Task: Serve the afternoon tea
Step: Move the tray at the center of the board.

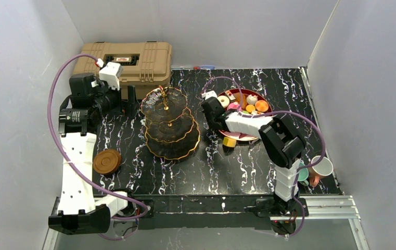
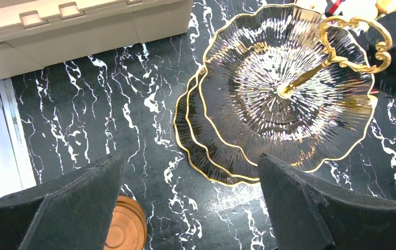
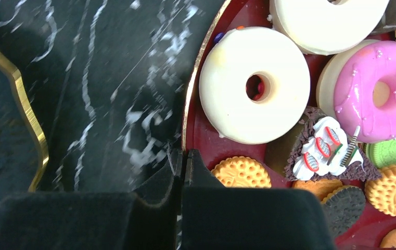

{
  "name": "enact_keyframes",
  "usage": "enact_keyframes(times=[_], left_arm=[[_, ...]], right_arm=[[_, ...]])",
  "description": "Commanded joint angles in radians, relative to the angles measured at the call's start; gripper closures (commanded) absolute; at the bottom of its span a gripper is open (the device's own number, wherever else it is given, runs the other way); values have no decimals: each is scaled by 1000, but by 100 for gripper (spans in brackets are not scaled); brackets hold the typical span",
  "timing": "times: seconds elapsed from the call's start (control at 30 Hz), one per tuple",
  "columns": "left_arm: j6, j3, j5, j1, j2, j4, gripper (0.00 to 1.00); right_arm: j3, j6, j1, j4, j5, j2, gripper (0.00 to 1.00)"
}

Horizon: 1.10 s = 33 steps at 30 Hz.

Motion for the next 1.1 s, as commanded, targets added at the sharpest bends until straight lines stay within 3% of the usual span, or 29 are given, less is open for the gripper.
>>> enact_keyframes(times=[0.0, 0.37, 0.57, 0.63, 0.73, 0.8, 0.97, 1.07], left_arm=[[8, -4, 31, 5, -33, -18, 2], [13, 0, 50, 6, -46, -34, 2], [12, 6, 62, 6, -45, -40, 2], [11, 8, 69, 6, -43, -46, 2], [8, 11, 77, 5, -41, -55, 2], [7, 13, 81, 5, -42, -57, 2], [1, 21, 89, 6, -41, -63, 2], [5, 33, 91, 5, -41, -74, 2]], right_arm=[[-54, 163, 96, 0, 10, -84, 99], [-57, 333, 298, -25, 190, -119, 99], [-31, 357, 322, -66, 250, -126, 97], [-17, 343, 320, -86, 265, -139, 85], [-10, 332, 305, -103, 246, -180, 47], [-11, 332, 291, -108, 217, -212, 31], [4, 334, 245, -181, 181, -293, 4], [7, 362, 199, -302, 199, -371, 2]])
